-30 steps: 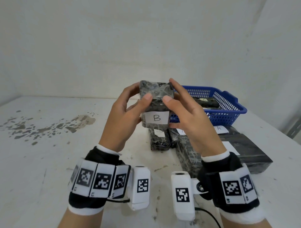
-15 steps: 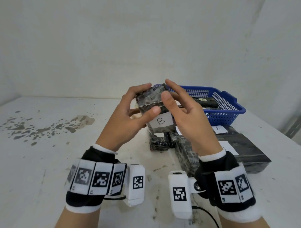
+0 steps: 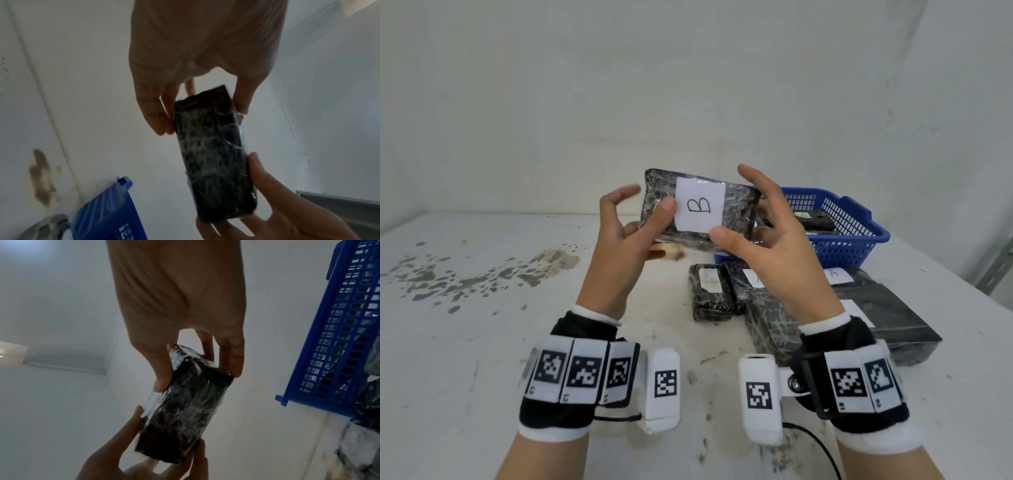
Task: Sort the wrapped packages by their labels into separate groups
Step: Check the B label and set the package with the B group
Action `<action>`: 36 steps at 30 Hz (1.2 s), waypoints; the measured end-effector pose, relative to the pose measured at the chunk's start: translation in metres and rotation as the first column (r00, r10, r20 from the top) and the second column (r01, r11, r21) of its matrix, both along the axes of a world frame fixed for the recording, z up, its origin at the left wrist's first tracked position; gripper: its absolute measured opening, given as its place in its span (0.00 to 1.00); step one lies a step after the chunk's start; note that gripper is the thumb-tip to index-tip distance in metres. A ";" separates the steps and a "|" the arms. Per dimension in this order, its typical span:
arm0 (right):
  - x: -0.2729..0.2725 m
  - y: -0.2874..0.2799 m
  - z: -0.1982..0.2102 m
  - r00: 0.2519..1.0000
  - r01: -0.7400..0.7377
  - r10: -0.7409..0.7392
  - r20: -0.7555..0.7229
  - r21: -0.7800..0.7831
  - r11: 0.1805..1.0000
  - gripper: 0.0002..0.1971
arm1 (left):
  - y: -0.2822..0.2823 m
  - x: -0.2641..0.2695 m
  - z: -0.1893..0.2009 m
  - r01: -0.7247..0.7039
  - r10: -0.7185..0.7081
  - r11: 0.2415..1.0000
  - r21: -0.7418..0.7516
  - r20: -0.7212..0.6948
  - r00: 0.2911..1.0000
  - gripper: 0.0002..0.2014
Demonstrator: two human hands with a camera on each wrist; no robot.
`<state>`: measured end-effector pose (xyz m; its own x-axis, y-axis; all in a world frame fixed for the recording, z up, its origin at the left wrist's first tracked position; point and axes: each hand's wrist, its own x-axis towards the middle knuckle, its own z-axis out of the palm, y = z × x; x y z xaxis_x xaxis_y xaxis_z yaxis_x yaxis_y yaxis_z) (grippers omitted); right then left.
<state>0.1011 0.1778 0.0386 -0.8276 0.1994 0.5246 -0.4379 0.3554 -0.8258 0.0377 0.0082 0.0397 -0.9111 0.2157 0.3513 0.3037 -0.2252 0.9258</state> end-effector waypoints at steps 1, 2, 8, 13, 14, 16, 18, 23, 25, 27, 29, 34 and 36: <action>0.000 0.001 0.001 1.000 0.007 -0.007 0.010 -0.014 1.000 0.37 | -0.001 0.000 0.000 0.006 -0.006 1.000 -0.020 -0.018 1.000 0.30; 0.000 0.002 0.001 0.999 0.023 -0.022 0.026 -0.023 0.999 0.38 | -0.002 0.000 0.001 0.014 -0.015 0.999 -0.044 -0.027 1.000 0.30; -0.001 0.007 0.000 0.988 0.122 -0.113 0.105 -0.086 0.989 0.30 | -0.003 -0.002 -0.001 0.039 -0.032 0.978 -0.205 0.034 0.999 0.34; 0.018 0.010 0.000 0.974 0.148 -0.137 0.180 -0.048 0.988 0.28 | -0.007 0.008 0.005 0.085 -0.071 0.901 -0.426 0.049 0.996 0.44; 0.022 0.011 0.000 0.965 0.154 -0.149 0.214 -0.009 0.988 0.26 | -0.008 0.012 0.007 0.107 -0.091 0.881 -0.460 0.057 0.994 0.42; 0.030 0.015 -0.001 0.941 0.157 -0.171 0.291 0.070 0.985 0.27 | -0.009 0.019 0.009 0.134 -0.108 0.854 -0.502 0.080 0.991 0.35; 0.038 0.021 -0.002 0.911 0.166 -0.200 0.361 0.122 0.979 0.31 | -0.011 0.023 0.007 0.147 -0.099 0.827 -0.542 0.117 0.988 0.31; 0.057 0.047 -0.002 0.819 0.265 -0.354 0.452 0.249 0.932 0.22 | -0.018 0.020 -0.005 0.156 -0.057 0.678 -0.718 0.161 0.985 0.34; 0.061 0.061 -0.005 0.767 0.268 -0.408 0.496 0.330 0.905 0.23 | -0.021 0.018 -0.010 0.146 -0.048 0.581 -0.801 0.145 0.988 0.37; 0.062 0.075 -0.012 0.705 0.231 -0.454 0.545 0.428 0.874 0.26 | -0.022 0.016 -0.014 0.155 -0.057 0.527 -0.836 0.148 0.987 0.37; 0.062 0.087 -0.021 0.635 0.185 -0.506 0.583 0.522 0.833 0.28 | -0.022 0.016 -0.019 0.188 -0.065 0.521 -0.833 0.180 0.981 0.36; 0.068 0.116 -0.040 0.491 0.260 -0.675 0.551 0.647 0.717 0.24 | -0.015 0.016 -0.033 0.250 -0.050 0.511 -0.823 0.262 0.964 0.35; 0.075 0.126 -0.041 0.432 0.326 -0.711 0.554 0.639 0.696 0.26 | -0.013 0.014 -0.038 0.256 -0.040 0.516 -0.817 0.276 0.960 0.35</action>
<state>0.1761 0.3036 -0.0026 -0.7338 0.6774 -0.0517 0.6210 0.6378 -0.4556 0.0518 -0.0047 0.0022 -0.8583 0.4483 -0.2499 0.1325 0.6639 0.7360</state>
